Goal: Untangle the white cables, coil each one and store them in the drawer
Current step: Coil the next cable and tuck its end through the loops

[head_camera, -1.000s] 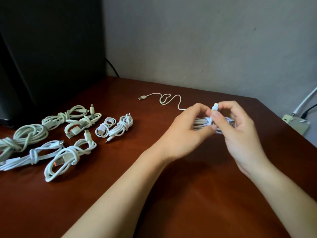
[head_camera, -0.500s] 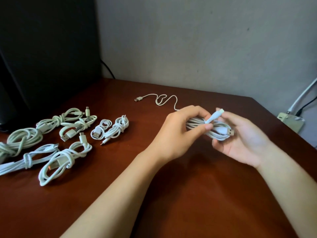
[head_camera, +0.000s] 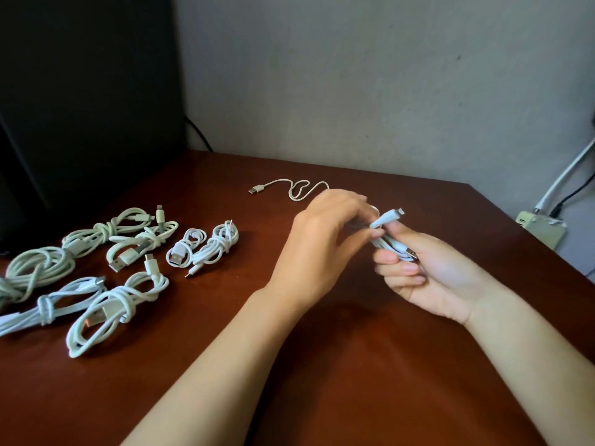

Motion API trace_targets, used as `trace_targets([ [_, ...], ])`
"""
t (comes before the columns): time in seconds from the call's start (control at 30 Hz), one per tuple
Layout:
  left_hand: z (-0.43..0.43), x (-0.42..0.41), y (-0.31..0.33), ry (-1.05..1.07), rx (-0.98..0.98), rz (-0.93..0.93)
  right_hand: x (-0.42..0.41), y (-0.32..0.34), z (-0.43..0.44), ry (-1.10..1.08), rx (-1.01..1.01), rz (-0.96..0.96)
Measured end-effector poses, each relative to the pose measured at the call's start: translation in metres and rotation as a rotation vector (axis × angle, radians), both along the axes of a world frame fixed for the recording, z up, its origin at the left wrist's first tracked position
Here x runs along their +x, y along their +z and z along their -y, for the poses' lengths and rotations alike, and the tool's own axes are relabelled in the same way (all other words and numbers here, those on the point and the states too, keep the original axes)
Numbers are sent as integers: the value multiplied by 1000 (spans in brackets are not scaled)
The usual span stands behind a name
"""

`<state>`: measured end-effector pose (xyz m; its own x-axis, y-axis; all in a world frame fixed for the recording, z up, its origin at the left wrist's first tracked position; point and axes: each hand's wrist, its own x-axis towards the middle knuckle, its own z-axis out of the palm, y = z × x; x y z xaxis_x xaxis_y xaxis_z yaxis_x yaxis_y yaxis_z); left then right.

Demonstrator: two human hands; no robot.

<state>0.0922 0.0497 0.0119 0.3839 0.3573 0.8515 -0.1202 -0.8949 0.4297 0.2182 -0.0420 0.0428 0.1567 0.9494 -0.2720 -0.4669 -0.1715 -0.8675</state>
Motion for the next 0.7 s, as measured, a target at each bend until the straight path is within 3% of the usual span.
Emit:
trace_targets([
  [0.17, 11, 3, 4, 70, 306, 21, -5, 4, 0, -101, 75, -84],
  [0.3, 17, 7, 1, 80, 330, 33, -3, 4, 1, -193, 126, 33],
  [0.47, 18, 5, 4, 178, 22, 271, -14, 0, 0, -264, 322, 466],
  [0.57, 19, 5, 4, 190, -157, 300, -14, -5, -2, -419, 419, 784],
  [0.7, 18, 4, 3, 149, -326, 275, -5, -14, 0, -516, 523, 1345],
])
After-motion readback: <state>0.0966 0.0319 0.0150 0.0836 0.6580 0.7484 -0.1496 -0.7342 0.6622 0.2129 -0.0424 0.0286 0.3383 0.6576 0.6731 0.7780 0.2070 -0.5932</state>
